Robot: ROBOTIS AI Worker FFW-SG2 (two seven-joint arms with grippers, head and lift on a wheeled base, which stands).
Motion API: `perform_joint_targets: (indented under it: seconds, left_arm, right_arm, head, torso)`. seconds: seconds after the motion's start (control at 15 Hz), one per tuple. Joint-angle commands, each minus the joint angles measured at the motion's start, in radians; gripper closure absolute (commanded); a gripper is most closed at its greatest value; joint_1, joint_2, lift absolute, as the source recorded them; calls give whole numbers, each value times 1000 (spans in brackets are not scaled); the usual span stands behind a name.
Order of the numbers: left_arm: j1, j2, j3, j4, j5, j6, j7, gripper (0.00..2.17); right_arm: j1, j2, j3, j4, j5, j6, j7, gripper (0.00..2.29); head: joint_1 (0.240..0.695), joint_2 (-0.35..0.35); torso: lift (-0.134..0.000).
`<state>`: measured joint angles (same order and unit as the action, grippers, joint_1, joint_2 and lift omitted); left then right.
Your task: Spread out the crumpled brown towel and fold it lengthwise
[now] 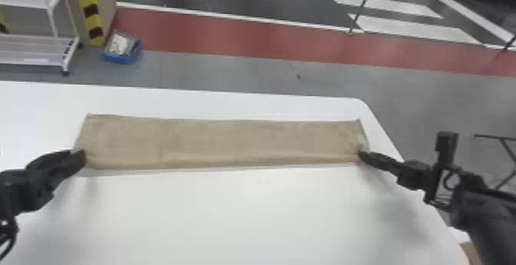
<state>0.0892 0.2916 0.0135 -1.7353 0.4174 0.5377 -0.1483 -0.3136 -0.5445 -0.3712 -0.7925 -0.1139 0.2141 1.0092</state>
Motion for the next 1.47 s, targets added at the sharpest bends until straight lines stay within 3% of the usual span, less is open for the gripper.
perform_joint_targets:
  seconds: [0.0,0.4,0.67,1.0,1.4]
  left_arm:
    - [15,4,11,-32,-2,23,4,1541]
    - [73,12,56,-109,-5,97,3,1538]
    - [135,17,114,-158,-6,115,-8,1538]
    - [178,26,171,-193,-6,115,-17,1538]
    - [208,35,189,-240,-5,130,-17,1538]
  right_arm:
    - [-5,-2,2,-1,3,0,0,1207]
    - [-9,17,14,-31,2,58,29,1210]
    - [65,49,-6,-169,-18,169,52,1210]
    - [103,52,-54,-226,-21,227,86,1210]
    - [172,51,-137,-329,-21,334,151,1210]
  head:
    - [695,-266]
    - [695,-254]
    - [695,-220]
    - [695,-174]
    - [695,-173]
  torso:
    - [-124]
    - [-124]
    - [-124]
    - [-124]
    - [-124]
